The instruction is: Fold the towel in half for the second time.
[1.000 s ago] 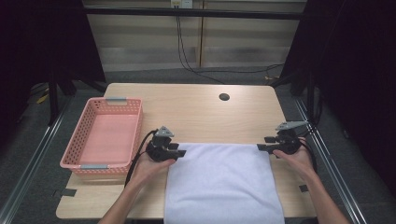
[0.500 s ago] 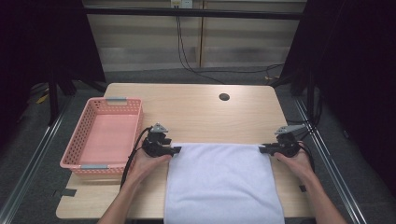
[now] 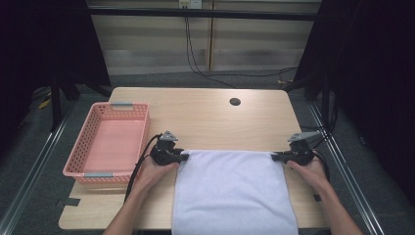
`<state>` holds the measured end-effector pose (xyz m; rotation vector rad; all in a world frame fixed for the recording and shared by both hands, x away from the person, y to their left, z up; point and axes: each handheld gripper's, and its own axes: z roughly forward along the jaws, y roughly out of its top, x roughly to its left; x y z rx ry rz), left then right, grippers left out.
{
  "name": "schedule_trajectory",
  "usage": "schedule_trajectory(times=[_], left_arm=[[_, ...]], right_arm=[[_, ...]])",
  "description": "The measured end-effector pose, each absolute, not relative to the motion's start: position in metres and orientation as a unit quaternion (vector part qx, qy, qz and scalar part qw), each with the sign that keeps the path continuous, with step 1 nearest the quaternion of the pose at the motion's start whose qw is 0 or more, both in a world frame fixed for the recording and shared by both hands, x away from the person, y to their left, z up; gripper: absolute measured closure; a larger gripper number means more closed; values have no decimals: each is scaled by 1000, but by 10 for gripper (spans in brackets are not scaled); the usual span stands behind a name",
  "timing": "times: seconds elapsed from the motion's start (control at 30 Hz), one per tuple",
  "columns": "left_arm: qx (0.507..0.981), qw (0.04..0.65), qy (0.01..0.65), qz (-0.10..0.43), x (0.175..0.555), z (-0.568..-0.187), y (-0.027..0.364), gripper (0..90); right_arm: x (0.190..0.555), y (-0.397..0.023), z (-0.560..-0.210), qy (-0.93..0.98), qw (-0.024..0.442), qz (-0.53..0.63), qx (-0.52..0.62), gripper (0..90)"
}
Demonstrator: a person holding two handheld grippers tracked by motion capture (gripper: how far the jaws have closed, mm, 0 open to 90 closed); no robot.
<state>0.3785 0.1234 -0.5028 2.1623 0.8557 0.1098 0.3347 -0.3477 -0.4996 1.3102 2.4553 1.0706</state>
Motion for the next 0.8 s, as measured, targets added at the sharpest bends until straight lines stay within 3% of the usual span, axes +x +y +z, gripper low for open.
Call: schedule_trajectory(times=[0.07, 0.2, 0.5, 0.8], left_arm=[[852, 397, 341, 34, 379, -503, 125, 744], [848, 403, 344, 13, 379, -501, 125, 835], [816, 462, 346, 24, 370, -461, 135, 845], [824, 457, 328, 65, 367, -411, 127, 846]], right_arm=[[334, -347, -499, 821, 79, 358, 438, 835], [330, -352, -495, 811, 72, 372, 445, 850], [324, -362, -459, 785, 98, 438, 427, 853], [333, -362, -428, 773, 119, 467, 412, 853]])
